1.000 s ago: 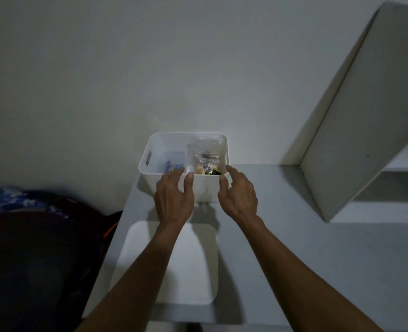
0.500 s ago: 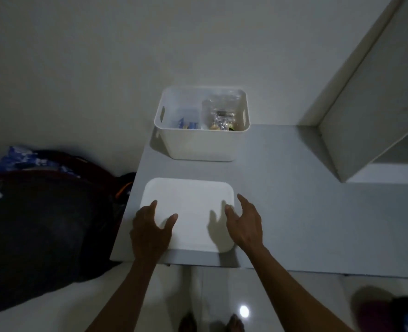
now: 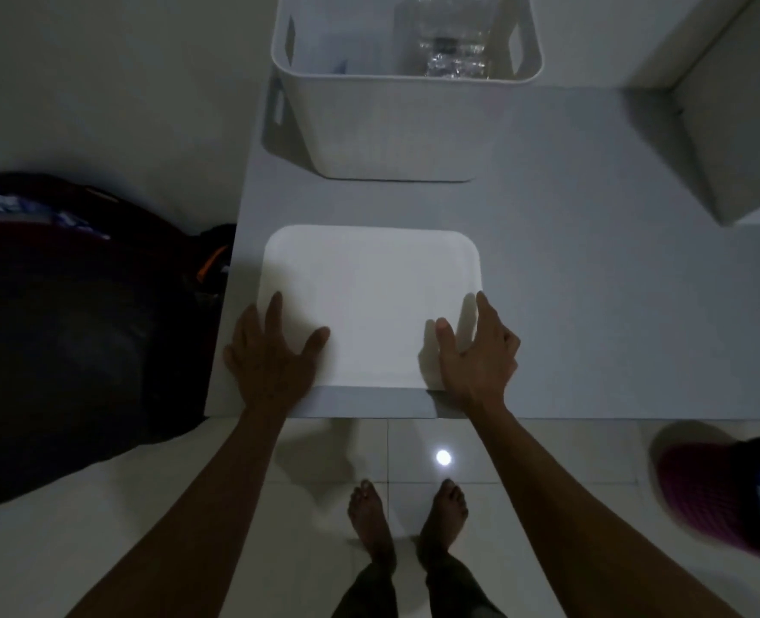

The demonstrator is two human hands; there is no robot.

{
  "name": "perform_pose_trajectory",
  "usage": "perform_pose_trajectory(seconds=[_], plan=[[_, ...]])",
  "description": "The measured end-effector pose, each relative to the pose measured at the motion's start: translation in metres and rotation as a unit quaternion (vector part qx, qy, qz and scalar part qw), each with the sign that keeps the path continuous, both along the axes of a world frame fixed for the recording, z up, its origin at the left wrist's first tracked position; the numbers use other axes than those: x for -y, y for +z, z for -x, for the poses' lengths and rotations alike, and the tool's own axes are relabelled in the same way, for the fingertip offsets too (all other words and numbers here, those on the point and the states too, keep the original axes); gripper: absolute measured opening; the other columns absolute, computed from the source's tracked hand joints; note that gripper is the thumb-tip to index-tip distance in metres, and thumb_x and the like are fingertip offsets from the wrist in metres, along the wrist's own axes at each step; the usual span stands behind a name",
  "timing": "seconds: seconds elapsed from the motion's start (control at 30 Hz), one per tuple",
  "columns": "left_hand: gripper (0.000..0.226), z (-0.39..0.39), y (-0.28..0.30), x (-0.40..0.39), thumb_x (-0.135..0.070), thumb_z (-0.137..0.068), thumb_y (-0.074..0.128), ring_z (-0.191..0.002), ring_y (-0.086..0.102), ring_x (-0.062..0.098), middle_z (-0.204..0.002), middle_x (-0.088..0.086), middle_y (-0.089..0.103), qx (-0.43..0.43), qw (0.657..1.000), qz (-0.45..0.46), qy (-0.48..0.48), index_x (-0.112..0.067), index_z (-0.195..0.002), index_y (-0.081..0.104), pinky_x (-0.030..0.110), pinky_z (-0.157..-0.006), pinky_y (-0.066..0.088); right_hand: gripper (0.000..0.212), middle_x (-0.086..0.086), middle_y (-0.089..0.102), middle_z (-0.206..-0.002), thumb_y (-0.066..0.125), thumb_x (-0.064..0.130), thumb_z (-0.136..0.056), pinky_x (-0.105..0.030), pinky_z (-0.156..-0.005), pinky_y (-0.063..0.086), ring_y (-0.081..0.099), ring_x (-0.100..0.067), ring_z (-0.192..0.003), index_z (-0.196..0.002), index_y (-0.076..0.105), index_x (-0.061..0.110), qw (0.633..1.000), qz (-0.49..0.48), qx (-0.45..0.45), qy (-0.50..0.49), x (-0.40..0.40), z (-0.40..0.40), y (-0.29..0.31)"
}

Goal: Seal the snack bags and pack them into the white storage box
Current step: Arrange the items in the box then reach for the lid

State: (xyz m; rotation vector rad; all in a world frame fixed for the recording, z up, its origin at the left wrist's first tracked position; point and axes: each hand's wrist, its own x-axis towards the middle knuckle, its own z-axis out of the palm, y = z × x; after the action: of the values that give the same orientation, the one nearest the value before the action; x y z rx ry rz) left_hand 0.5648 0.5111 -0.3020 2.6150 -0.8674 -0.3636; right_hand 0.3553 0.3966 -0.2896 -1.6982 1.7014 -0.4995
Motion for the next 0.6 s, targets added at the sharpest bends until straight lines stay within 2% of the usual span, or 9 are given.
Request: perform_pose_trajectory(seconds=[0.13,0.2,0.3,0.37,0.5,0.6], plan=[[0.087,-0.003,-0.001,0.001,-0.07,-0.077,0.054,-0.142,0.025,0.035,-0.153,0.015,0.032,-0.017,0.999,0.033,0.011,-0.029,-0.15,0.031,0.054,-0.114,0.017,0.071,0.0,0.037,-0.154,0.061,0.047,-0.091,-0.045,-0.114,0.025,0.024,-0.024,-0.143,-0.151,0.031,0.023,0.997,-0.028,0.06,-0.027,0.003,-0.001,0.003],[0.09,-0.004,0.002,0.001,-0.072,-0.071,0.052,-0.139,0.03,0.037,-0.149,0.016,0.037,-0.03,0.998,0.05,0.022,-0.027,-0.147,0.036,0.053,-0.113,0.021,0.073,0.0,0.039,-0.153,0.063,0.049,-0.089,-0.05,-0.117,0.028,0.028,-0.026,-0.143,-0.15,0.032,0.025,0.995,-0.044,0.086,-0.034,0.003,0.002,0.002],[0.084,-0.002,0.007,-0.004,-0.062,-0.074,0.067,-0.132,0.035,0.042,-0.147,0.015,0.038,-0.045,0.996,0.061,0.036,-0.027,-0.145,0.041,0.055,-0.109,0.03,0.075,-0.001,0.04,-0.153,0.064,0.052,-0.087,-0.056,-0.112,0.035,0.036,-0.029,-0.14,-0.15,0.032,0.026,0.993,-0.06,0.101,-0.028,0.0,0.008,0.005],[0.083,0.003,0.01,-0.008,-0.056,-0.073,0.073,-0.13,0.036,0.043,-0.148,0.016,0.037,-0.043,0.997,0.057,0.042,-0.027,-0.144,0.043,0.055,-0.106,0.034,0.074,0.001,0.037,-0.154,0.066,0.047,-0.088,-0.052,-0.114,0.033,0.035,-0.026,-0.14,-0.15,0.032,0.025,0.991,-0.07,0.114,-0.024,0.0,0.011,0.008],[0.092,0.008,0.023,-0.011,-0.056,-0.066,0.08,-0.13,0.038,0.042,-0.148,0.019,0.034,-0.07,0.994,0.07,0.041,-0.023,-0.144,0.044,0.052,-0.104,0.038,0.077,0.002,0.038,-0.153,0.073,0.042,-0.084,-0.032,-0.112,0.031,0.036,-0.018,-0.139,-0.148,0.036,0.021,0.99,-0.064,0.122,-0.011,-0.005,0.019,0.021],[0.096,0.012,0.051,-0.015,-0.054,-0.058,0.086,-0.13,0.041,0.036,-0.145,0.017,0.039,-0.093,0.99,0.1,0.039,-0.019,-0.14,0.051,0.046,-0.105,0.039,0.08,0.0,0.042,-0.15,0.08,0.041,-0.077,-0.032,-0.114,0.032,0.038,-0.018,-0.138,-0.144,0.043,0.018,0.992,-0.038,0.118,-0.016,-0.017,0.026,0.044]])
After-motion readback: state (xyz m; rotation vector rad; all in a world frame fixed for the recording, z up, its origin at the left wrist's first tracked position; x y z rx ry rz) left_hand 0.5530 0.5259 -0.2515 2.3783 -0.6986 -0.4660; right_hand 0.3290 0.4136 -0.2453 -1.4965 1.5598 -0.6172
